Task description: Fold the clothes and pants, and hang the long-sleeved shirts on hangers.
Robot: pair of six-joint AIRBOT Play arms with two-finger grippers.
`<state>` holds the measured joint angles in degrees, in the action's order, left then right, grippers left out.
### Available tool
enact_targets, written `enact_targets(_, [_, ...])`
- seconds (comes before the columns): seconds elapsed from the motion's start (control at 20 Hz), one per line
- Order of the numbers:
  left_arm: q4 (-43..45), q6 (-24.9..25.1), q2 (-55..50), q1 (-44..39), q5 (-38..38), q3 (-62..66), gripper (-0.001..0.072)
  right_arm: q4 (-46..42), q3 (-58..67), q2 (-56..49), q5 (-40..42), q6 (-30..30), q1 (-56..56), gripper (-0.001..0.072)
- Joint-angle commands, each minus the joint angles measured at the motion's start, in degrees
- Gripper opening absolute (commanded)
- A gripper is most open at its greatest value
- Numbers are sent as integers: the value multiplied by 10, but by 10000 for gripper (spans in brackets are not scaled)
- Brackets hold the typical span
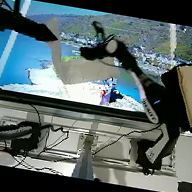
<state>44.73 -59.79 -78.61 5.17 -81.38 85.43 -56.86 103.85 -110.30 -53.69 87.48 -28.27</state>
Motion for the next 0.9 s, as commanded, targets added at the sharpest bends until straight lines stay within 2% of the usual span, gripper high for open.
enact_targets(0.0, [-35,-18,-50,-109,76,0,12,-52,2,30,-218,-77,163,9])
enact_targets(0.15, [-98,-17,-116,-243,224,0,13,-49,1,36,-374,-140,288,10])
enact_targets(0.2, [-98,-16,-135,-280,278,0,62,-49,-2,36,-406,-141,321,13])
enact_targets(0.25, [-92,2,-154,-313,329,0,361,-46,-6,36,-424,-140,351,139])
enact_targets(0.3, [-88,17,-169,-335,363,0,712,-40,-9,35,-424,-140,374,431])
enact_targets(0.35, [-73,35,-180,-350,395,0,702,-31,-13,35,-417,-136,389,547])
enact_targets(0.5, [2,41,-181,-345,408,0,701,9,-30,25,-360,-137,400,559])
enact_targets(0.55, [21,41,-173,-332,390,0,700,31,-40,17,-334,-137,392,604])
enact_targets(0.6, [36,41,-163,-316,367,0,700,56,-50,7,-313,-137,381,620])
enact_targets(0.85, [48,41,-95,-216,250,0,697,163,-62,-83,-269,-152,258,619])
